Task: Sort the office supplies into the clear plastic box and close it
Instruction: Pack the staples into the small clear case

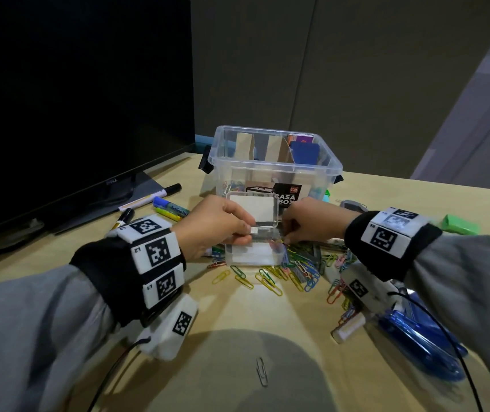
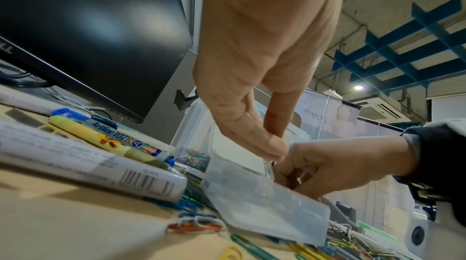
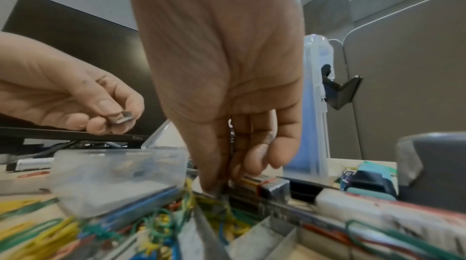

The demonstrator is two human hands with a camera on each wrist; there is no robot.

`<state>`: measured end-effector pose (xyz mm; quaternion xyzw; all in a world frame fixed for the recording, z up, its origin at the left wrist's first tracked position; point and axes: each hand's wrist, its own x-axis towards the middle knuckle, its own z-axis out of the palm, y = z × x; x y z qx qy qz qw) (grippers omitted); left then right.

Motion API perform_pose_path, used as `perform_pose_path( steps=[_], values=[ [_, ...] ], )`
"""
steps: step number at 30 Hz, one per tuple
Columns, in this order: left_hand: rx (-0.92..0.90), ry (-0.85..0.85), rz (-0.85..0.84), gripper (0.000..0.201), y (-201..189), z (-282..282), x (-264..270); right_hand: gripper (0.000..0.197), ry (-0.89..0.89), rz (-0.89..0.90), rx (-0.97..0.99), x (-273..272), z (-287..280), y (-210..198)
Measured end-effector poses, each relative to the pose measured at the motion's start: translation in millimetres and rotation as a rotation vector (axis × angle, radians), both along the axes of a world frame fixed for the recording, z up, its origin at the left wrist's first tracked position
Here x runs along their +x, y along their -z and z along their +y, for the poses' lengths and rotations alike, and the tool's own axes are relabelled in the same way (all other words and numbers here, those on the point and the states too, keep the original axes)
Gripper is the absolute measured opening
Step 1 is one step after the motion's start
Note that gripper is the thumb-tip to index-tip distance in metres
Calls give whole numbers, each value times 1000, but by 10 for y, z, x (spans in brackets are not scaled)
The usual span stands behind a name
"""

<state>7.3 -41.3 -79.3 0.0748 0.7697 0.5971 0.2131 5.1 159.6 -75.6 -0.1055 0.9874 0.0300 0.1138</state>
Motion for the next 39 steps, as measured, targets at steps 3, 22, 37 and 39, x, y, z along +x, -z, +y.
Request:
perform_pose_path(
  steps=[3, 22, 37, 39],
  values=[
    [-2, -1, -4, 12, 8, -22, 0, 16, -7, 18, 9, -7, 7, 1],
    [-1, 4, -12, 11, 30, -22, -18, 11, -12, 145, -22, 20, 90, -78],
    [125, -56, -91, 12, 9, 17, -20, 16, -323, 284, -420, 206, -185, -274],
    [150, -68, -103, 11, 6, 12, -15, 16, -332, 296, -391, 218, -211, -243]
  ],
)
